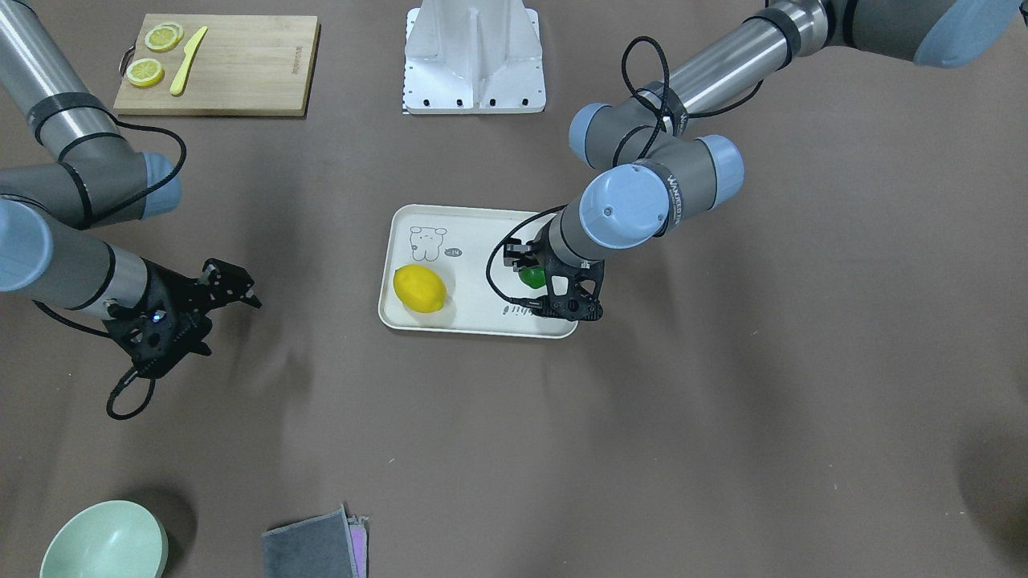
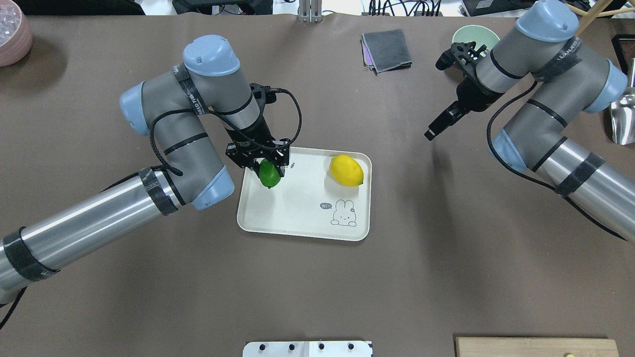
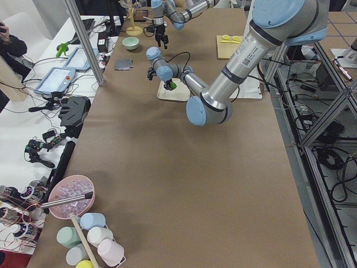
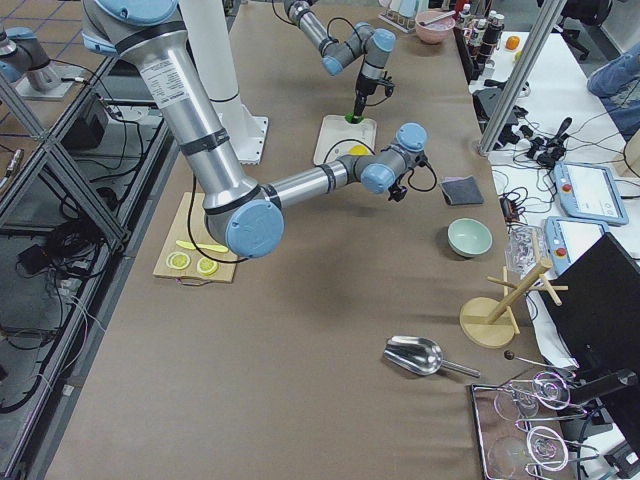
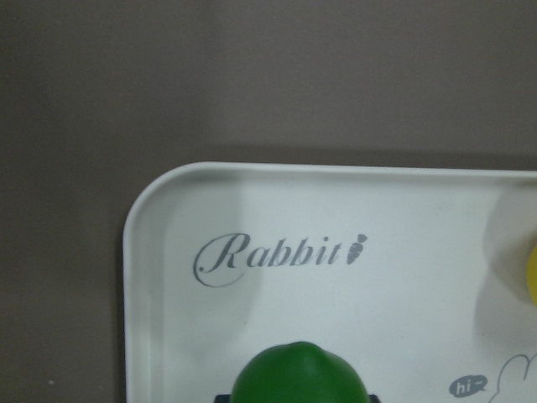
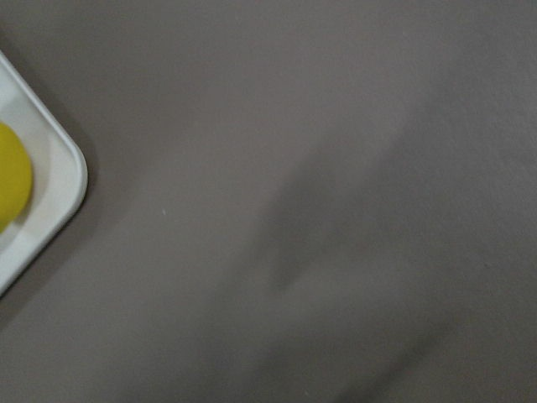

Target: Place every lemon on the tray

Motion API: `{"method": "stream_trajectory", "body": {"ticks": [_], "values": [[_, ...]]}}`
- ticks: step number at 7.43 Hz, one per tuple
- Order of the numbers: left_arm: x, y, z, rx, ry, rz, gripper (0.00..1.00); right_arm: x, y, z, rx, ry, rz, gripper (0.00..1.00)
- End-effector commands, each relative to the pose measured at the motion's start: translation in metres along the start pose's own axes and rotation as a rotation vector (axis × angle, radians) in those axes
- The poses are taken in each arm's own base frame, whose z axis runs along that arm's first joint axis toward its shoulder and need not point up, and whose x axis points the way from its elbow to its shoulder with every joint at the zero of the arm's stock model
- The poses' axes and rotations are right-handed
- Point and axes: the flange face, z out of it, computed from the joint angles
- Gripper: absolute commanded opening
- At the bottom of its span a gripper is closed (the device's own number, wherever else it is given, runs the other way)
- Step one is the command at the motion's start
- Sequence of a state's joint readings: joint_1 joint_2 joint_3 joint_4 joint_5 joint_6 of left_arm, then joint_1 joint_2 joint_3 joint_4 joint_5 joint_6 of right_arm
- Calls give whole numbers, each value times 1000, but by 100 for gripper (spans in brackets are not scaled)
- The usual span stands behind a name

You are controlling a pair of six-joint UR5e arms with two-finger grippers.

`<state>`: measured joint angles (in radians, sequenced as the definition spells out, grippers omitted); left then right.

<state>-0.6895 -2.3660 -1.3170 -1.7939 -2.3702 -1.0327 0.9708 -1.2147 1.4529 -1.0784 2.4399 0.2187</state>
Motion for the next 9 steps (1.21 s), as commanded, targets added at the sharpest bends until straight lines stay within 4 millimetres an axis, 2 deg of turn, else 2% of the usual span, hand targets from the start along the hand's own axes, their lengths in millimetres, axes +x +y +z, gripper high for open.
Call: {"method": "stream_trajectory", "body": {"ticks": [1,2,3,4,5,6,7,8,9], "values": [[-2,1,4,1,-5,1,98,-4,105,-50,64,6,-44,99],[0,1,3,3,-3,3,98,-11,126,-72,83,14,-34,99],[-1,1,3,2,-4,2,98,-4,145,-89,99,43,-7,99],[0,2,2,3,-3,6,98,23,174,-99,96,93,63,99],[1,2,-14,23,5,5,98,52,199,-113,75,165,172,99],[-24,-18,-58,94,-2,-34,98,70,215,-122,34,199,279,99],[-71,-33,-108,159,-18,-86,98,90,231,-132,-19,235,409,99],[-124,-41,-149,234,-36,-112,98,106,245,-145,-57,259,513,99],[-174,-47,-191,320,-88,-64,98,117,253,-157,-82,279,596,99]]}}
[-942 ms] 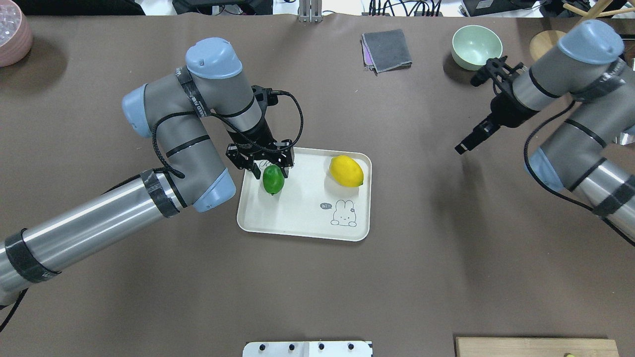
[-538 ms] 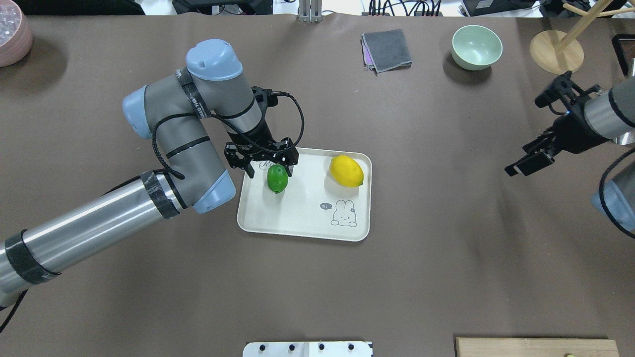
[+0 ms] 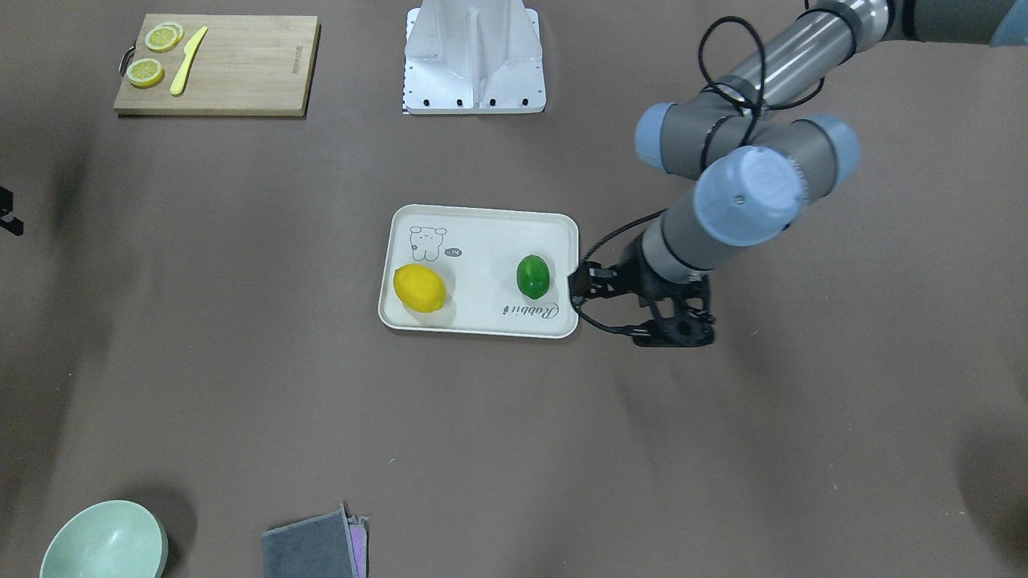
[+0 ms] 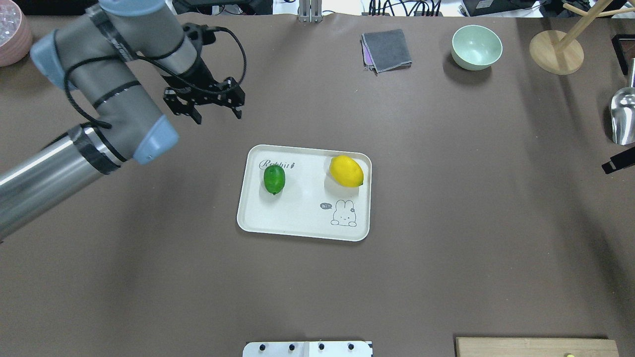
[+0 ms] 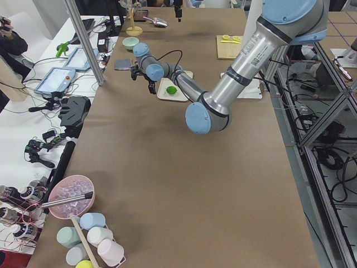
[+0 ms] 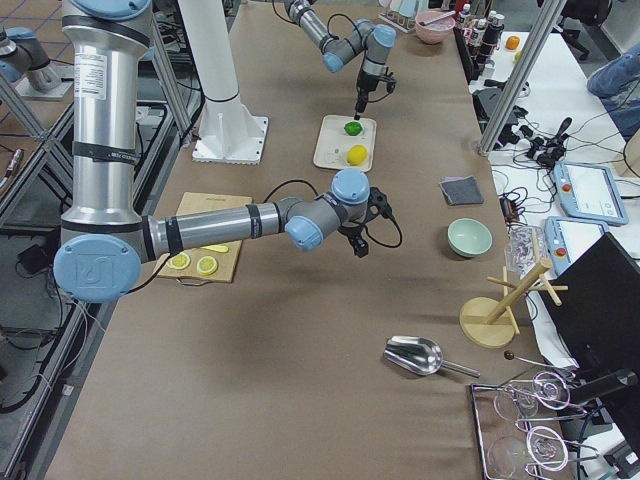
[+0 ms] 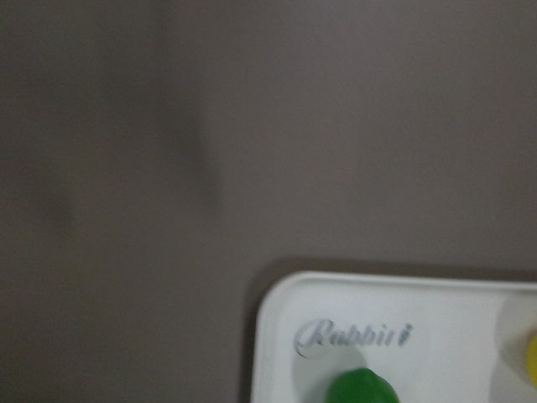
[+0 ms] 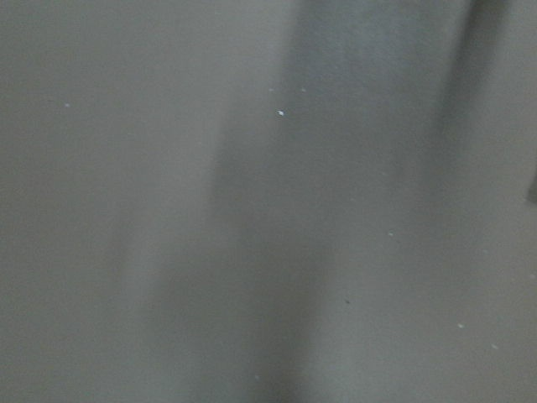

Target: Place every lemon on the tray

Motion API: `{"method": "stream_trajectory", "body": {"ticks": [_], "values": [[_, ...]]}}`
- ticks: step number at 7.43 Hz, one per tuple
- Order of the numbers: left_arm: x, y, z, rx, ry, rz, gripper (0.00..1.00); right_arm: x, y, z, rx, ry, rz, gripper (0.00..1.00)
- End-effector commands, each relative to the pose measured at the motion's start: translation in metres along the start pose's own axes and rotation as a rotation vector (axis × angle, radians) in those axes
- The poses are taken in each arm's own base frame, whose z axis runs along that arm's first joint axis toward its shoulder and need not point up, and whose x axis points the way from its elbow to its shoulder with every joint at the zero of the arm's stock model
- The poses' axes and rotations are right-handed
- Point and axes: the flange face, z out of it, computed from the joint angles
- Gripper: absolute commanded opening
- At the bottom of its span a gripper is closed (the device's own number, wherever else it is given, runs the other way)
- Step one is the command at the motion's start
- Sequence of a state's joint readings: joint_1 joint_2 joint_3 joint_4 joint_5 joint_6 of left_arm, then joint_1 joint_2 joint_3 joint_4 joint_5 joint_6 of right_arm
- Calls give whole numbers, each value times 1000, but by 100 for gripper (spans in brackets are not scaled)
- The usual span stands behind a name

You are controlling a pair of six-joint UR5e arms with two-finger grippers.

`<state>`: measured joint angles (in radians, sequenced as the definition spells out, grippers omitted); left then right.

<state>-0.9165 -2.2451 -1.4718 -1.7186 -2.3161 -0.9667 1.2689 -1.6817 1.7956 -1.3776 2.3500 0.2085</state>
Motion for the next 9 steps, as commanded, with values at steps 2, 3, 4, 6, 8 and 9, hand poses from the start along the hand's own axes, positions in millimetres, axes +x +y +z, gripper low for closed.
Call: {"method": "stream_trajectory", "body": {"ticks": [2,3,4,6,8,9], "values": [[-143,-27,-97,172,-278,231,98,50,2,-39,-90,88,203,99],[-166,-25,-109,138,-378,302,98,59,3,-45,-106,128,195,99],[-217,-27,-130,129,-405,264,98,62,2,-57,-104,139,219,99],[-351,9,-143,136,-420,122,98,80,5,-73,-108,136,207,99],[-453,60,-144,115,-315,3,98,97,8,-72,-123,118,255,99],[-481,83,-139,83,-281,-49,98,105,10,-66,-131,117,266,99]]}}
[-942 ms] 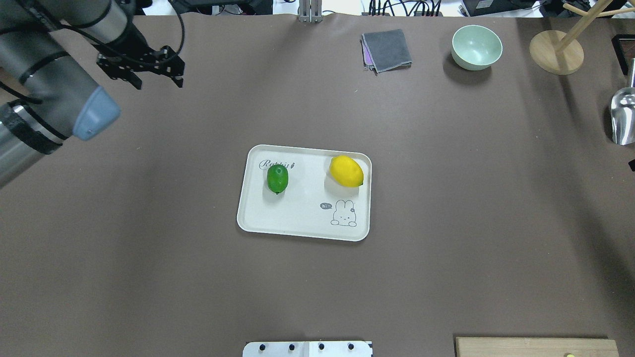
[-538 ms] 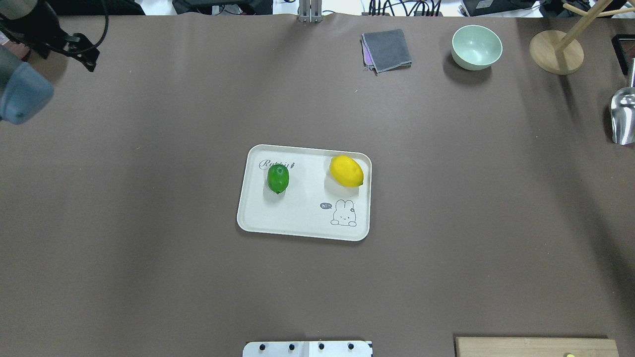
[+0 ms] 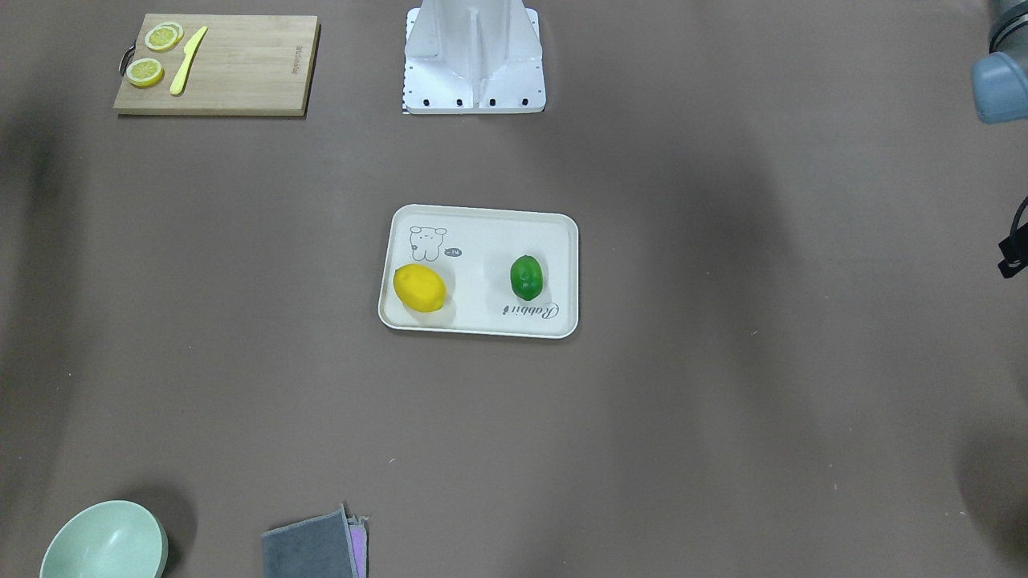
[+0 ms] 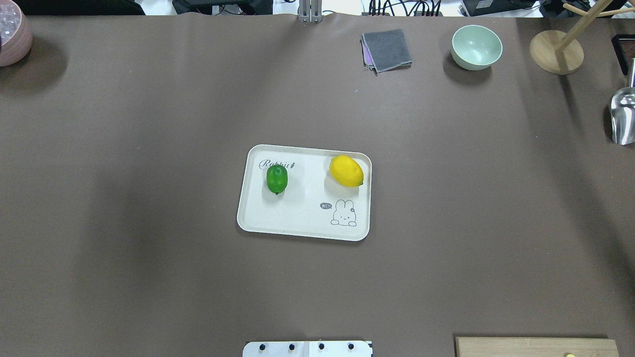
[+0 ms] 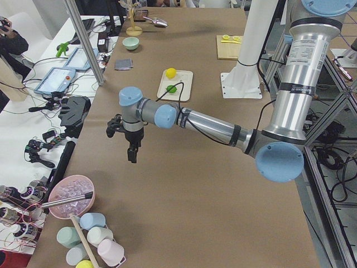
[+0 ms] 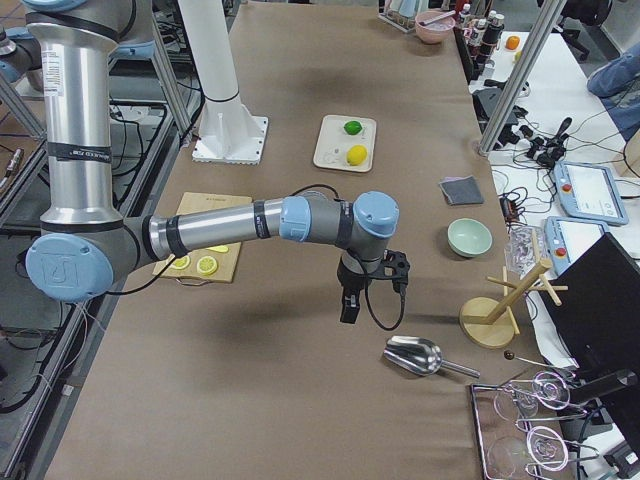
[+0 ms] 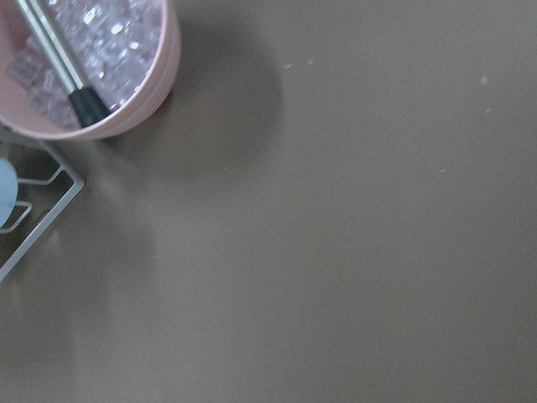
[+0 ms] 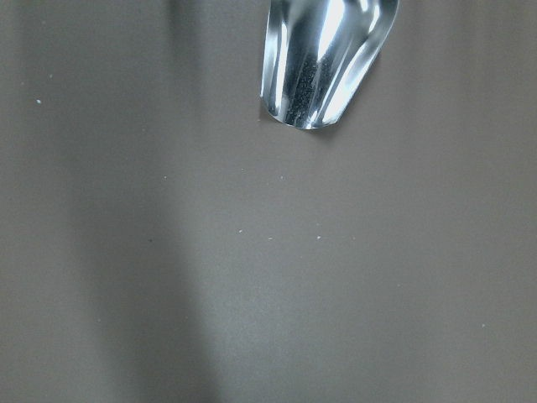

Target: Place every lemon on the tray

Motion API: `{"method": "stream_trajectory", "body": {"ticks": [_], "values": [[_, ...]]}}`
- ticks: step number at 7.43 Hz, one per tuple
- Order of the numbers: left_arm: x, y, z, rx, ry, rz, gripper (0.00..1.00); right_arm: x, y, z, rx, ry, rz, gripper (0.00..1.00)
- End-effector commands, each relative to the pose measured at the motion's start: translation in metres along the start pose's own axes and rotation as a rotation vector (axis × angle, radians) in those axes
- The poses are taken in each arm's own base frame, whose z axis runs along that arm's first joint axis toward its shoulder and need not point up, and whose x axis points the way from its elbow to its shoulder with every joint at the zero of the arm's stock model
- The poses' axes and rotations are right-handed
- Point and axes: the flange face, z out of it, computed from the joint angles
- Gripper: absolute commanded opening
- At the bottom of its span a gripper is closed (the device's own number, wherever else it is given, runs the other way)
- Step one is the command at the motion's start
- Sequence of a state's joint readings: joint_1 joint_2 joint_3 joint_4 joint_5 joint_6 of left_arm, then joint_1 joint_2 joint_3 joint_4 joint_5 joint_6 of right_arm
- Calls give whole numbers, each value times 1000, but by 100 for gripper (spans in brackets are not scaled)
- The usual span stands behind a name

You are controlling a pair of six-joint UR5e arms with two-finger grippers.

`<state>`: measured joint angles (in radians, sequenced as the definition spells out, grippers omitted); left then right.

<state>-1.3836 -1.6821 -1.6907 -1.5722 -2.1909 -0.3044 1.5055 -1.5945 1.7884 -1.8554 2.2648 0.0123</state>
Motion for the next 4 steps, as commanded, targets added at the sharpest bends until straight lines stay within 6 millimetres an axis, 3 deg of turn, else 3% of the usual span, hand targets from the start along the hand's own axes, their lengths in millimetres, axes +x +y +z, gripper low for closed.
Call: {"method": "stream_trajectory", "body": {"ticks": [1,2,4], "values": [[-67,58,26,-70,56,-115,98,24,-2,19,-27,-9,-1,99],[-73,63,29,-76,54,-132,98,33,-4,22,0,-13,-20,99],[-91,64,22,-76,104,-191,98,32,-2,19,10,-13,-25,99]]}}
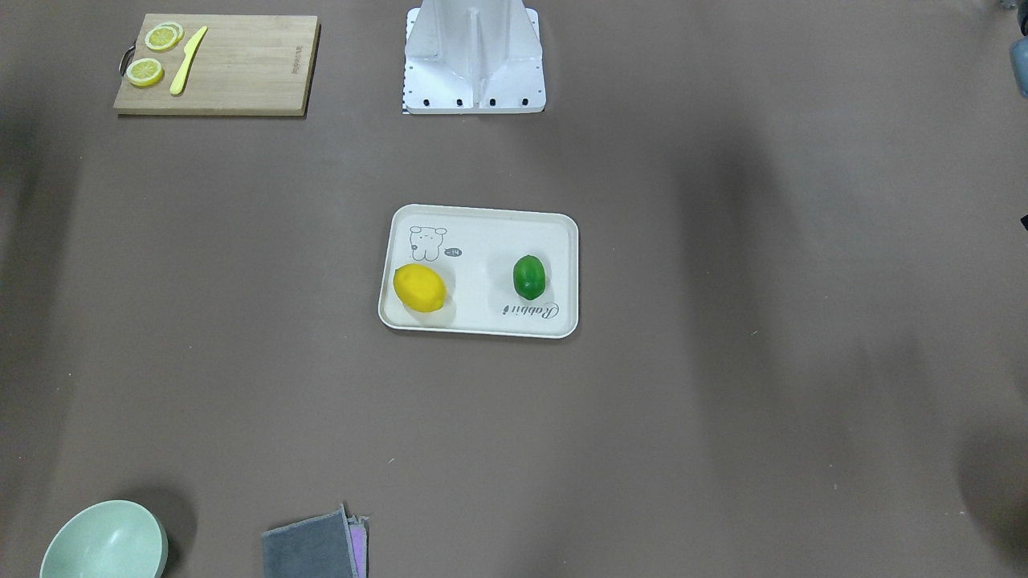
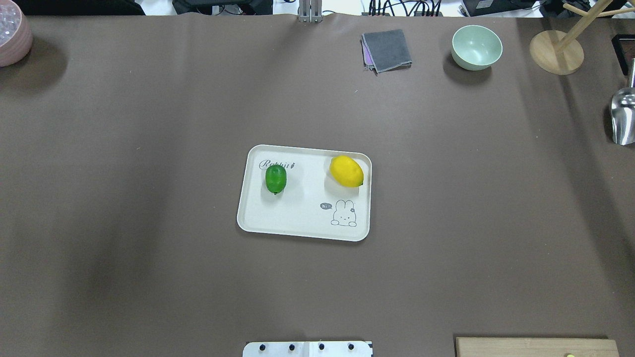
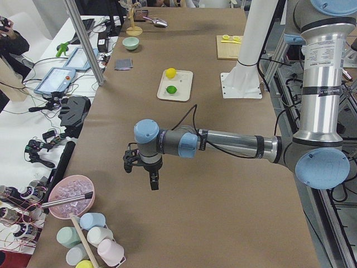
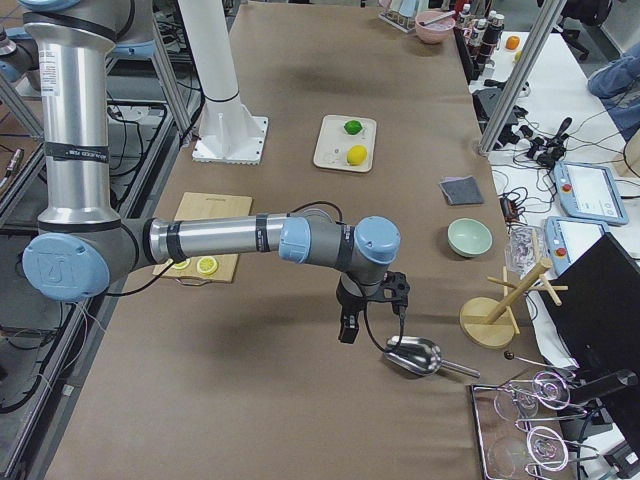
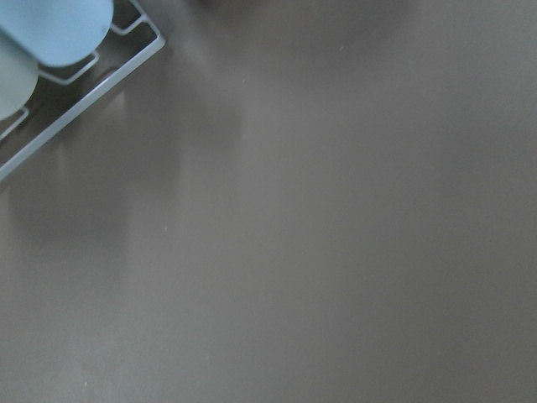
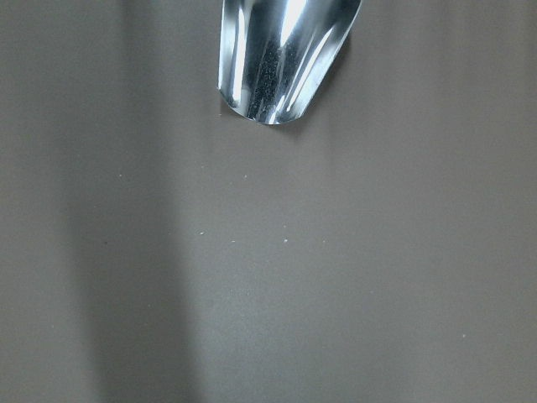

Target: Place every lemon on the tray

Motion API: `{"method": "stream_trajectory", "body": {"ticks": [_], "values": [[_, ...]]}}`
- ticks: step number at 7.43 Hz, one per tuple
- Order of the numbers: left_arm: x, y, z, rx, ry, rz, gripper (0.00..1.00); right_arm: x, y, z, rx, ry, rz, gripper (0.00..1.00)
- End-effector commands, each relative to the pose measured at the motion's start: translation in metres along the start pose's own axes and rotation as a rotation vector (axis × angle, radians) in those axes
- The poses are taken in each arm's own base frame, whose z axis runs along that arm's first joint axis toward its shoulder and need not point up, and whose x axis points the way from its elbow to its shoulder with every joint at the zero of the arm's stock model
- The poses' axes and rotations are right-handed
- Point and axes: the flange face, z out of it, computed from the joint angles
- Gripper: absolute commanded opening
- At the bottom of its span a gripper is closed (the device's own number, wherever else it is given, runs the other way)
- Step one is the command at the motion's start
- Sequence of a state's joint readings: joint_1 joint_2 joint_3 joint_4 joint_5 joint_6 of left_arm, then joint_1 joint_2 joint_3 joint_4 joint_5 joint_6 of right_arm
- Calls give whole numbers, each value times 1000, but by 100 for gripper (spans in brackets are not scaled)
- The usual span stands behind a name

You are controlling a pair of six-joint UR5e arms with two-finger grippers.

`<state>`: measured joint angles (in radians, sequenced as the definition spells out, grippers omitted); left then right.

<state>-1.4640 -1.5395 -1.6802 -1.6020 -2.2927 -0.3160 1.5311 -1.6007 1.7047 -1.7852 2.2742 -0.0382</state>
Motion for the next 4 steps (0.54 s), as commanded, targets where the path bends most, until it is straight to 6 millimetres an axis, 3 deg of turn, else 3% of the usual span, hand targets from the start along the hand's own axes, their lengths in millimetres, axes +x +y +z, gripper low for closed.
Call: {"method": "stream_trajectory", "body": {"ticks": [1,4], "values": [[-24,2,-7,-5,52,-66,98,0,0,-1,9,-13,-1,99],[-40,1,4,-23,56,-86,98,-3,0,-3,15,-56,9,100]]}}
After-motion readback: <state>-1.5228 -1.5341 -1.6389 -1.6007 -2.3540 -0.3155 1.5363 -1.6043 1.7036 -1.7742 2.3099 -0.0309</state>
